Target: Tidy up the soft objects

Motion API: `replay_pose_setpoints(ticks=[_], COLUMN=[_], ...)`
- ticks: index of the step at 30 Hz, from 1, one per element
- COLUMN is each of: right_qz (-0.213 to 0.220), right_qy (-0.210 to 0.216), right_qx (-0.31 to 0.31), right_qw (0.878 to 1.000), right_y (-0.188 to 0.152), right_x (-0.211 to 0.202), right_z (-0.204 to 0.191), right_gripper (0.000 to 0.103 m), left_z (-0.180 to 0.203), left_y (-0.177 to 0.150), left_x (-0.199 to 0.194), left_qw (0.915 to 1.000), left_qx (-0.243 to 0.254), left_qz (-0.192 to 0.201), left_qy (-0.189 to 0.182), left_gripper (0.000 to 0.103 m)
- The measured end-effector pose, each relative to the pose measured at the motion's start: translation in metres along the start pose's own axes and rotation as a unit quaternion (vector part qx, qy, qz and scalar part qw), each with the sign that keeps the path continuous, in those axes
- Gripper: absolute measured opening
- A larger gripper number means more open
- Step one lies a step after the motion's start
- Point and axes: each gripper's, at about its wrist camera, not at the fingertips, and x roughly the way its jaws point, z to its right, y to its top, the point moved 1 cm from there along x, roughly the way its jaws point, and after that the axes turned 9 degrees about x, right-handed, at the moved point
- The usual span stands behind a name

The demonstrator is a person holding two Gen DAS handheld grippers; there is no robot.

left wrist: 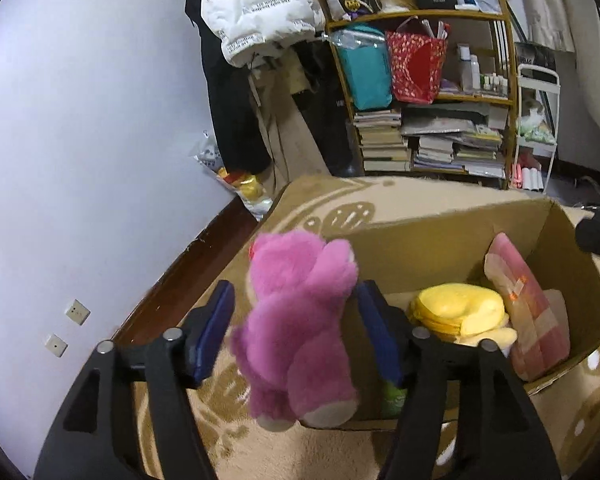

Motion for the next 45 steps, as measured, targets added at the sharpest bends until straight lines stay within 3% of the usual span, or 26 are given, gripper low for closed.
replay_pose_setpoints(ticks=[10, 11, 13, 17, 19, 31, 36, 40, 45], right_qz=[0.025, 0.027, 0.034, 0.045, 0.047, 0.058, 0.039, 0.022, -0.014], right_qy=[0.007, 0.009, 0.009, 0.008, 0.008, -0.001, 0.001, -0.002, 0.004], right_qx=[-0.020, -0.021, -0.026, -0.034, -0.034, -0.055, -0.054, -0.066, -0.083], right_qw=[0.999, 0.999, 0.999, 0.998, 0.998, 0.997, 0.998, 0.998, 0.996], right_y=[-0.005, -0.005, -0.006, -0.009, -0.010, -0.030, -0.054, -0.079, -0.114], right_x=[-0.020, -0.023, -0.028, -0.039, -0.043, -0.061, -0.062, -0.062, -0.057], right_z=[-0.011, -0.011, -0.012, -0.013, -0.012, -0.011, -0.005, 0.000, 0.007], right_gripper=[0.073, 0.075, 0.086, 0.094, 0.103, 0.103, 0.103, 0.103, 0.103], left_z=[-0.022, -0.026, -0.030, -0.040, -0.044, -0.072, -0.065, -0.053, -0.028], left_y=[0.003, 0.002, 0.000, -0.003, -0.005, -0.047, -0.075, -0.096, -0.115], left_x=[-0.028, -0.032, -0.038, -0.052, -0.058, -0.071, -0.071, -0.072, -0.077], left_qw=[0.9989, 0.9987, 0.9980, 0.9967, 0.9967, 0.9964, 0.9965, 0.9953, 0.9962], left_qx=[-0.030, -0.037, -0.047, -0.057, -0.054, -0.074, -0.073, -0.070, -0.040], left_qz=[0.030, 0.033, 0.038, 0.050, 0.056, 0.033, 0.017, 0.007, -0.007], left_qy=[-0.016, -0.015, -0.022, -0.028, -0.022, -0.026, -0.037, -0.067, -0.076], left_gripper=[0.095, 0.097, 0.100, 0.100, 0.100, 0.100, 0.100, 0.100, 0.100])
